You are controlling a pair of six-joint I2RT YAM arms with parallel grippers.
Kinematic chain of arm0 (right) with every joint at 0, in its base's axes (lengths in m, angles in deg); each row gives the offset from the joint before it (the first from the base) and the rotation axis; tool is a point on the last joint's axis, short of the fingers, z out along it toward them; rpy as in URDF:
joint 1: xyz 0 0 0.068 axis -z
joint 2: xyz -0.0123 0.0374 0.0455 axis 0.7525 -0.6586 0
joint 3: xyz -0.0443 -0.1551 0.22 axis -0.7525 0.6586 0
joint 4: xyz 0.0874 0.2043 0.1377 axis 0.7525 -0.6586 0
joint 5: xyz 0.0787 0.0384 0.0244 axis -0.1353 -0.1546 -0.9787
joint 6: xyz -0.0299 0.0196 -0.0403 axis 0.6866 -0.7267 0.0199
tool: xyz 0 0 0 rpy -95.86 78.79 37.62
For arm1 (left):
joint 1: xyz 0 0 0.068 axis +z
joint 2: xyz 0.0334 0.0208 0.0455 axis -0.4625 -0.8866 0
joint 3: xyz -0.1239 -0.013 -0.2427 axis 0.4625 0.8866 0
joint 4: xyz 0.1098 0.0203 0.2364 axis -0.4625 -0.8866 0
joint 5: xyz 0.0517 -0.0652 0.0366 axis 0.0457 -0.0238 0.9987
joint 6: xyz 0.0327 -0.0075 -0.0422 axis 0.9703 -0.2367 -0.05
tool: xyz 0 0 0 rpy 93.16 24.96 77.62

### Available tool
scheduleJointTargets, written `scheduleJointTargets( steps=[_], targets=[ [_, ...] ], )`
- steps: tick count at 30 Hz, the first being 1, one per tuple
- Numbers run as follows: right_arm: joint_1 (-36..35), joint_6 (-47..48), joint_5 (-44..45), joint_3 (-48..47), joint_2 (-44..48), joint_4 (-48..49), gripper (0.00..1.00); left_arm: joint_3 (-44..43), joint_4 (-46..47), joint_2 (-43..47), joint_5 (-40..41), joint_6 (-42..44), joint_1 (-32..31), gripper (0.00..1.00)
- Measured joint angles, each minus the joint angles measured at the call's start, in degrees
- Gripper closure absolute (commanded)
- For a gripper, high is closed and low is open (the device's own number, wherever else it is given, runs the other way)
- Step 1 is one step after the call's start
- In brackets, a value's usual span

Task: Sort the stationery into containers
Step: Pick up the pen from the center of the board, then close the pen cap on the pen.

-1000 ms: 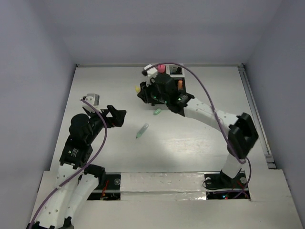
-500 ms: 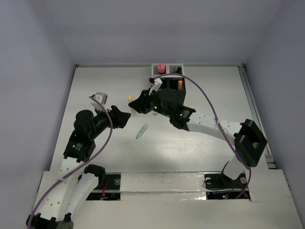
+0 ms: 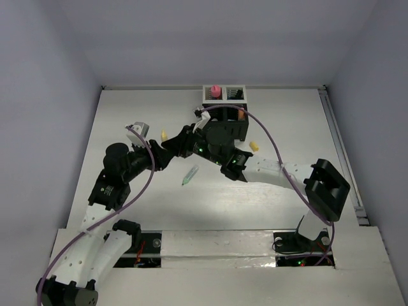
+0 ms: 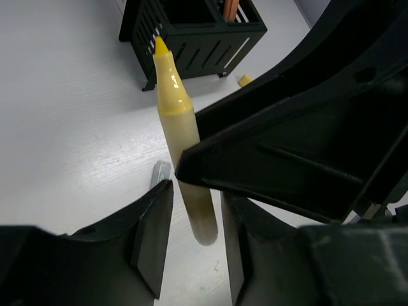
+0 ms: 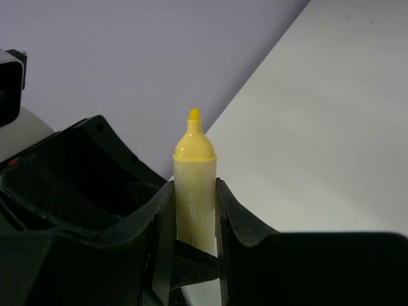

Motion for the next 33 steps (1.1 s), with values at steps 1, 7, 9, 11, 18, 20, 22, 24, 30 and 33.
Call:
scheduleJointTargets(
  steps=[1, 7, 9, 11, 18, 20, 22, 24, 30, 33],
  targets=[
    [-0.4, 0.0, 0.1, 0.0, -0.3, 0.3, 1.0, 0.0, -0.2, 0.0, 0.0, 0.0, 0.0, 0.73],
    [-1.0, -0.1, 0.9, -0.2, -0.9, 0.7, 1.0, 0.1, -0.8, 0.0, 0.7, -0.1, 0.3, 1.0],
    [-1.1, 0.0, 1.2, -0.2, -1.0, 0.9, 1.0, 0.1, -0.9, 0.0, 1.0, -0.1, 0.3, 1.0],
    [-1.2, 0.0, 1.8, -0.2, -1.0, 1.0, 1.0, 0.1, -0.8, 0.0, 1.1, -0.1, 0.3, 1.0],
    [-1.6, 1.0, 5.0, 0.2, 0.2, 0.5, 0.7, 0.1, -0.3, 0.4, 0.5, -0.1, 0.3, 1.0],
    [-1.8, 2.0, 5.7, 0.5, 1.1, 0.2, 0.5, 0.1, 0.1, 1.0, -0.1, -0.1, 0.2, 1.0],
    [-1.9, 3.7, 6.6, 1.3, 3.0, -0.4, 0.46, 0.1, 0.0, 1.7, -0.3, 0.0, 0.2, 1.0],
    [-1.3, 5.8, 7.3, 3.2, 7.0, -2.4, 0.46, 0.1, 0.1, 2.2, -0.9, 0.1, 0.3, 1.0],
    [10.4, 13.0, 5.0, 6.2, 23.2, -15.3, 0.47, 0.1, 0.5, 2.3, -4.7, 0.2, 0.2, 1.0],
    [18.6, 16.0, 5.3, 7.2, 29.4, -23.8, 0.47, 0.3, 1.2, 2.6, -6.6, 0.2, -0.3, 1.0]
  ],
)
